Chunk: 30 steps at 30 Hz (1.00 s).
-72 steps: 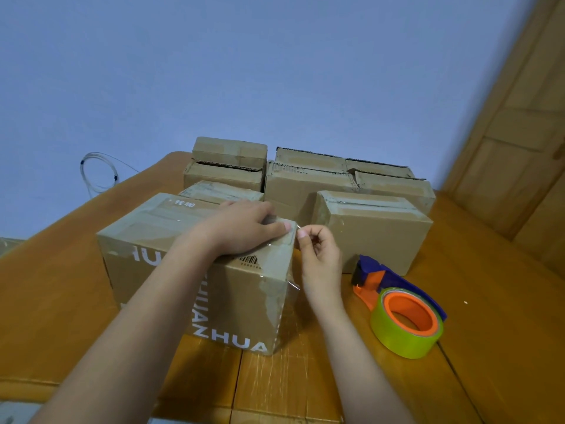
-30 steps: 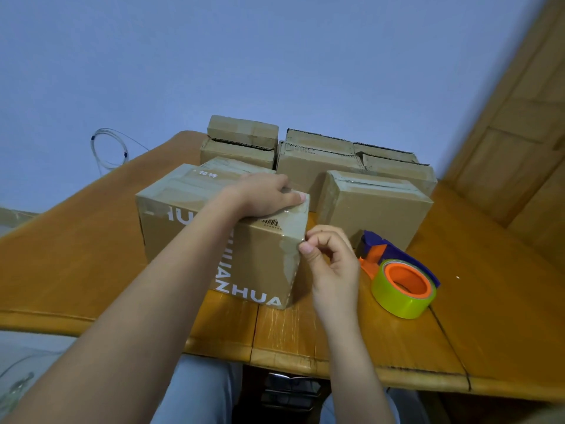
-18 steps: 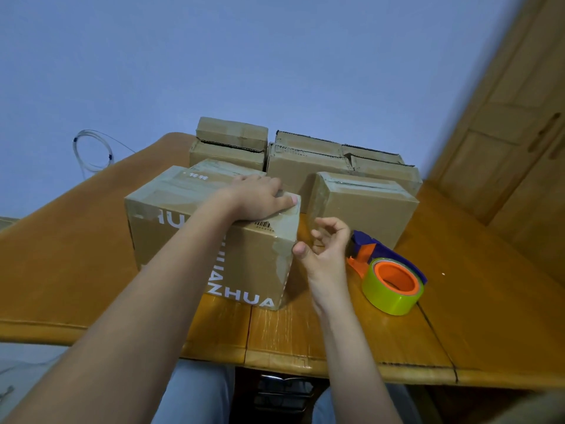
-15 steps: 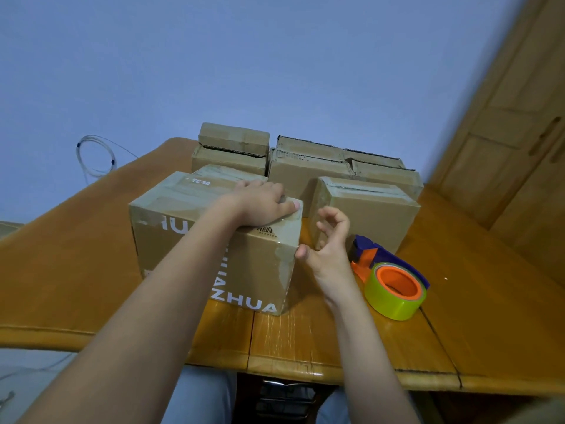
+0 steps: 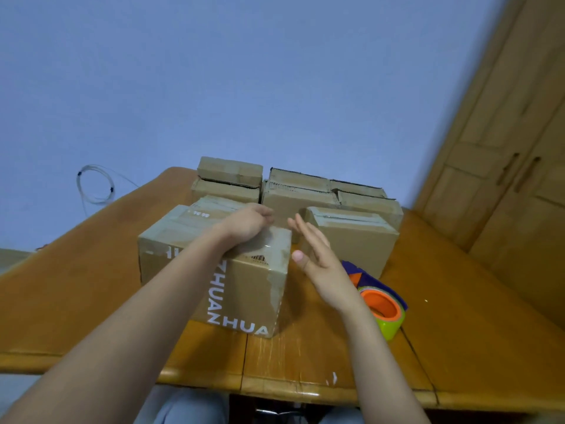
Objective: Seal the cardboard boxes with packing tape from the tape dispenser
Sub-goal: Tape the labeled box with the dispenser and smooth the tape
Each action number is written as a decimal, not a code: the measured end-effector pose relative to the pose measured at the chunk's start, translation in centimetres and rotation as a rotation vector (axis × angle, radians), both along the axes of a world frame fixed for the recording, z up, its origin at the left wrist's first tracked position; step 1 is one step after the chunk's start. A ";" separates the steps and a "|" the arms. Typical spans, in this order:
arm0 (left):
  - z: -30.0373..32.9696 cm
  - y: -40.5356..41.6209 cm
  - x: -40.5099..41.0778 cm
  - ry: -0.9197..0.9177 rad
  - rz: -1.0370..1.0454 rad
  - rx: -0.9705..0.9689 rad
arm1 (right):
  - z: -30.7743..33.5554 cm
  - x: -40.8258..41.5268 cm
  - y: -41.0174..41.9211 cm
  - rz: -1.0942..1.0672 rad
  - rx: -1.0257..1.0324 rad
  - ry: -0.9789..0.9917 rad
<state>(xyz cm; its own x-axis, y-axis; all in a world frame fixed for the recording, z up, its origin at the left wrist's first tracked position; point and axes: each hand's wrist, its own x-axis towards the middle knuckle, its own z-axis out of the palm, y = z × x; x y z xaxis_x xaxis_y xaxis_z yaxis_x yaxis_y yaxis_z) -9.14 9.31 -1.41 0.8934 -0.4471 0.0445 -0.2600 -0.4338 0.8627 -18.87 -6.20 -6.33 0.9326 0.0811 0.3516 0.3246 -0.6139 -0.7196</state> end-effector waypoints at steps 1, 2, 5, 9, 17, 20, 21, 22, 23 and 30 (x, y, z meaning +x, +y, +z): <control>0.2 0.1 -0.2 0.003 0.060 -0.094 | 0.5 -0.7 0.7 0.003 0.007 -0.001; 0.5 0.3 -0.5 -0.022 0.114 -0.147 | 0.8 -1.4 1.4 0.008 -0.025 -0.002; 1.5 1.8 -1.1 -0.186 0.171 -0.140 | 1.5 -2.8 4.5 -0.009 -0.347 0.021; 2.4 5.8 -0.8 -0.390 0.251 0.280 | 0.6 -2.7 6.2 -0.111 -0.661 -0.053; 0.2 8.7 -1.2 -0.358 0.053 0.554 | -0.1 -3.4 3.1 -0.139 -0.567 -0.177; -0.3 8.0 -1.0 -0.327 -0.006 0.545 | 0.4 -3.3 1.1 -0.144 -0.561 -0.172; -0.4 7.8 -0.9 -0.329 -0.029 0.545 | 0.7 -3.3 0.3 -0.142 -0.561 -0.152; -0.4 7.6 -0.6 -0.341 -0.042 0.540 | 1.0 -3.1 -0.4 -0.127 -0.554 -0.127; -0.2 7.5 -0.3 -0.362 -0.038 0.527 | 1.4 -2.9 -1.2 -0.095 -0.535 -0.097; 2.3 6.6 6.4 -0.422 0.109 0.387 | 5.7 1.9 -6.2 -0.146 -0.215 -0.065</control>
